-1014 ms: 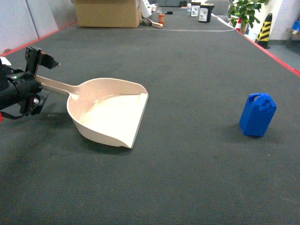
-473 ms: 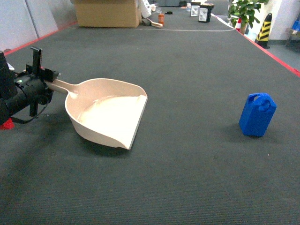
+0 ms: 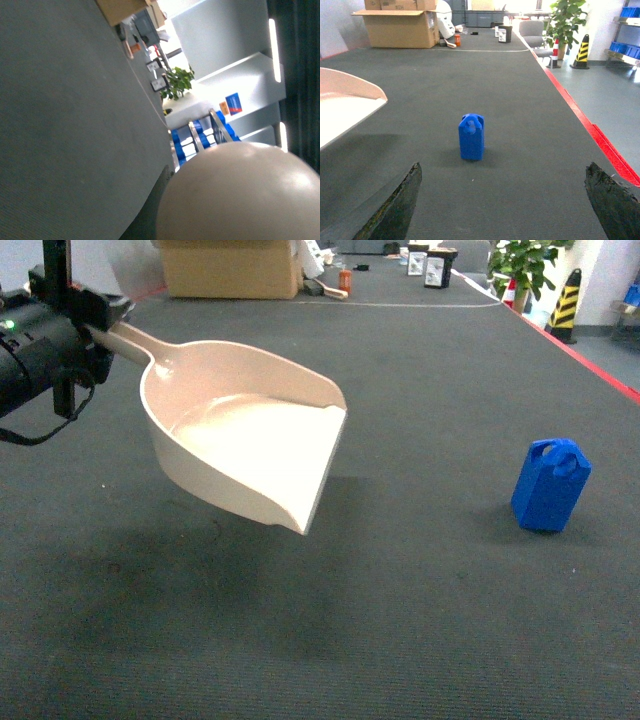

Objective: Place part in tray to right shelf

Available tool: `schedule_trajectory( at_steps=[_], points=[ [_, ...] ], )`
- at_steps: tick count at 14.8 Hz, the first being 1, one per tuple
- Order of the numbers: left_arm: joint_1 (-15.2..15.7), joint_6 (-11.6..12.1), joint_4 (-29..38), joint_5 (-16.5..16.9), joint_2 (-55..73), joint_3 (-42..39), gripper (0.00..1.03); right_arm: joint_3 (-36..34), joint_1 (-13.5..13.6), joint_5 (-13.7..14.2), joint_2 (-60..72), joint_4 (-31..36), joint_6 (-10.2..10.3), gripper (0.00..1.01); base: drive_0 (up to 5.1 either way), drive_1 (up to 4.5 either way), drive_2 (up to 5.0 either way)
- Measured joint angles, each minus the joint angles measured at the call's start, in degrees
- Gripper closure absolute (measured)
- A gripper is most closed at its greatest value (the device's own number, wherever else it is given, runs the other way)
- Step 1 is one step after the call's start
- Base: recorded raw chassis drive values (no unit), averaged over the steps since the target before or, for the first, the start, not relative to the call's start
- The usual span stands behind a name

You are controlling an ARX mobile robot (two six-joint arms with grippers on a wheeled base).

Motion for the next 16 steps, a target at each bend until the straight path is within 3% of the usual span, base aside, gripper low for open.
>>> schedule_trajectory(
  at_steps=[6,9,11,12,14,16],
  points=[
    [-7.7,-4.9,5.2,1.6,-4.1,-6.1,0.91,0.0,0.0,0.0,0.0,0.0,0.0,0.03,0.0,0.0,0.0],
    [-10.8,-8.5,5.5,1.7,-5.1,-8.7,0.91,0.0,0.0,0.0,0.0,0.0,0.0,0.03,0.0,0.0,0.0],
    [-11.2,-11.8,5.5,1.6,-4.4,-8.9,0.91,0.0,0.0,0.0,0.0,0.0,0.0,0.03,0.0,0.0,0.0],
    [-11.2,-16.2,5.3,1.0,-2.5,-8.9,0.91,0.0,0.0,0.0,0.0,0.0,0.0,0.03,0.0,0.0,0.0],
    [-11.6,-18.9,5.4,0.6,-1.9,-9.6,0.91,0.0,0.0,0.0,0.0,0.0,0.0,0.03,0.0,0.0,0.0],
    [-12.6,-19.8,5.4,1.0,-1.9,-9.8,0.91,0.0,0.0,0.0,0.0,0.0,0.0,0.03,0.0,0.0,0.0]
  ],
)
